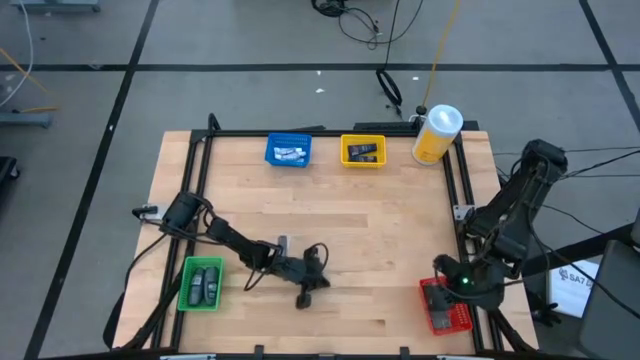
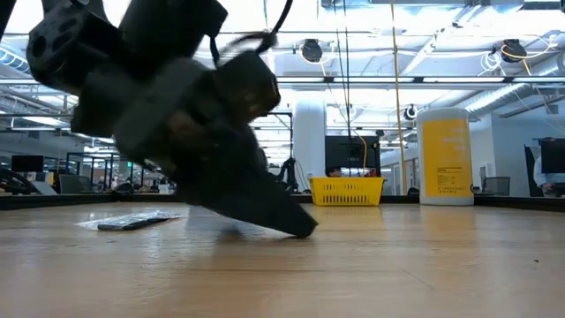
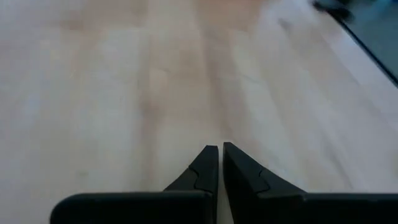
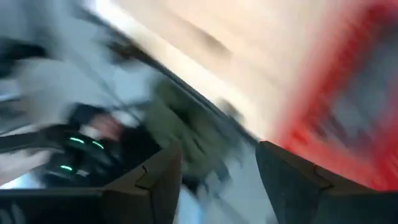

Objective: Pick & Place Travel size toiletries
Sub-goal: Put the black hair comb into the red bin

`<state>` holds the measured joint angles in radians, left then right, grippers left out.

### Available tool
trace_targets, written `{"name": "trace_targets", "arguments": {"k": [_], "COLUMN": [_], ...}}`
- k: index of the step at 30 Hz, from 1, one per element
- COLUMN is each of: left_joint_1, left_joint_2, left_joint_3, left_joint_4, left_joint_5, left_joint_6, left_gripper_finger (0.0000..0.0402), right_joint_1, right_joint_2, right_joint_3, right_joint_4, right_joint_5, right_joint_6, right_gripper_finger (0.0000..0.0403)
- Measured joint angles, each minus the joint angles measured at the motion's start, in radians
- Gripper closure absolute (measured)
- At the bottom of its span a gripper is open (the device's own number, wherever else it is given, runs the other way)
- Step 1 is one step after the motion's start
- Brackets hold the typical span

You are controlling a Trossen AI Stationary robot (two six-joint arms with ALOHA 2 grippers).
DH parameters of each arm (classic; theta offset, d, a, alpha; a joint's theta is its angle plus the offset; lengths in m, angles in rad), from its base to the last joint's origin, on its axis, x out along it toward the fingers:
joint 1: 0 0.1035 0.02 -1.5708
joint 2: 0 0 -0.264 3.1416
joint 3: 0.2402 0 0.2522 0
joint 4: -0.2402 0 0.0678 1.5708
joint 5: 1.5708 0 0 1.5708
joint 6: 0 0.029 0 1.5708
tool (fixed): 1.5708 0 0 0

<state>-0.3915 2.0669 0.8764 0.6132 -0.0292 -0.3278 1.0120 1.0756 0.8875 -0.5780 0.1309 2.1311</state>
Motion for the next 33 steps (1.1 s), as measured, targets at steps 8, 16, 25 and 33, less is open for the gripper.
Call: {"name": "trace_targets", "arguments": {"k": [8,16,25,33], "left_joint_1": [-0.167,-0.344,-0.187,-0.112], "left_joint_2": [-0.234,-0.523,-0.639,-0.486], "left_joint_3": [0.001,0.000,-0.013,-0.072], "left_joint_4": [-0.039,-0.491,-1.270,-1.183], "left_joint_5": [-0.250,-0.988,-0.500,-0.202], "left_joint_6": [0.335,0.192,-0.544,-0.565], "left_gripper_finger": [0.0380,0.0380,0.0381,0.0381], "right_joint_1": [-0.168,-0.383,-0.612,-0.645], "right_joint_2": [0.064,0.263,0.620,0.761], "right_joint_3": [0.000,0.000,0.000,-0.001], "right_joint_4": [0.345,0.650,1.033,1.136], "right_joint_5": [0.487,0.554,0.082,-0.056], "right_joint_6": [-0.956,-1.692,-1.882,-1.922], "right_gripper_finger": [0.0204,0.0204,0.0204,0.0204]}}
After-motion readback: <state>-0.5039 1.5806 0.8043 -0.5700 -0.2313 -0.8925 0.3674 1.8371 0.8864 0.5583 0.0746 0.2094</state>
